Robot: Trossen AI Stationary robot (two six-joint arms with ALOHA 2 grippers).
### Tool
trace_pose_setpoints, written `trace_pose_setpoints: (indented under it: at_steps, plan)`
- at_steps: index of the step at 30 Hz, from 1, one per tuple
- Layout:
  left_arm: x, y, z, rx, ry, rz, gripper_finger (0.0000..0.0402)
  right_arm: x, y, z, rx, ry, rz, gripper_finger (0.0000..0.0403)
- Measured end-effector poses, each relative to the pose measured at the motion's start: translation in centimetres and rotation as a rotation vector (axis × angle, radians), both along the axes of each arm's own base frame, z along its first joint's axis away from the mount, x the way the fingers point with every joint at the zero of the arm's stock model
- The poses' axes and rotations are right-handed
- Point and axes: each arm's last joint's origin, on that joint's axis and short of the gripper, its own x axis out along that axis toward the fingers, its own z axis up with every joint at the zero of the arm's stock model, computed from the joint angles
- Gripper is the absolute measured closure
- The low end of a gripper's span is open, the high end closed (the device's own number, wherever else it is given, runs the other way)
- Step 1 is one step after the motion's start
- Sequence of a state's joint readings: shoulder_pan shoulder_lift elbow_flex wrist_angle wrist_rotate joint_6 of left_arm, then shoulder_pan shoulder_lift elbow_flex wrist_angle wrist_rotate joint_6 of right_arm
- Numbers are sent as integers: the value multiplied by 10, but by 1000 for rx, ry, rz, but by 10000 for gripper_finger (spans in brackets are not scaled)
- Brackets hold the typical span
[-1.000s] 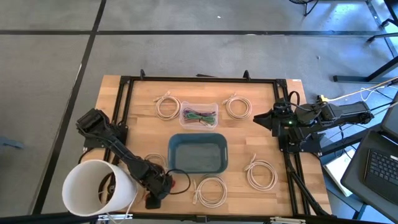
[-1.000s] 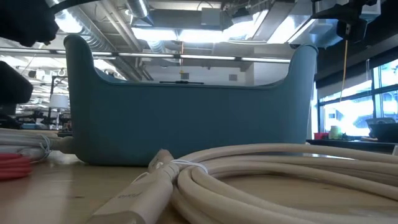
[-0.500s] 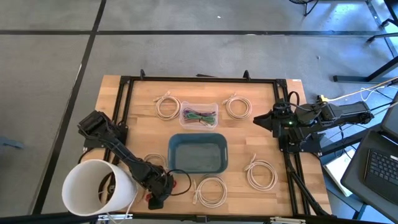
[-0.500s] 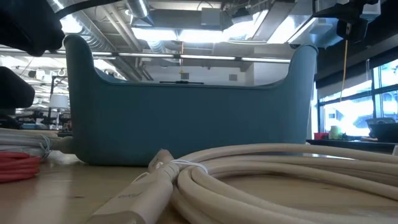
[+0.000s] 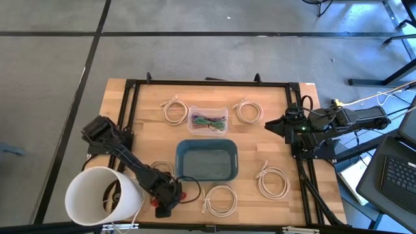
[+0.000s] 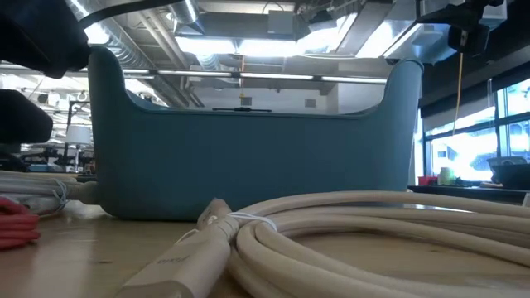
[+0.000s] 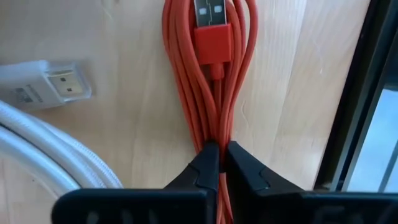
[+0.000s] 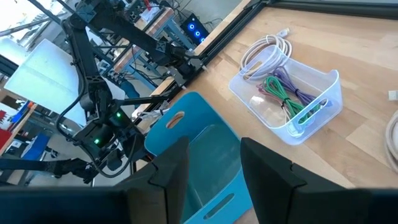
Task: Pick & Place USB Port
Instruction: Put the red charger cable into the transparent bin
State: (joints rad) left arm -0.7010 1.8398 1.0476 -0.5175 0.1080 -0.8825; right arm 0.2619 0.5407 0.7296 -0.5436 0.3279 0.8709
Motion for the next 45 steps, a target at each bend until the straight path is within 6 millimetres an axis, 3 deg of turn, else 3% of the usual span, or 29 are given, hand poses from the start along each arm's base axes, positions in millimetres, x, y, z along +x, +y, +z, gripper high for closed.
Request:
trace_pose_setpoints:
  at_steps: [16,24,37,41,45]
  plan:
    - [14,-11,34,9,-6,-156,398,0,0,0,-14,1,5,256]
    - [15,3,69,11,-99,-135,399,0,0,0,-14,1,5,256]
    - [-4,72,170,48,-464,18,399,0,0,0,-15,2,5,256]
    - [-1,112,188,165,-575,54,399,0,0,0,-20,1,-2,256]
    - [12,164,191,288,-588,44,399,0,0,0,-20,1,-2,256]
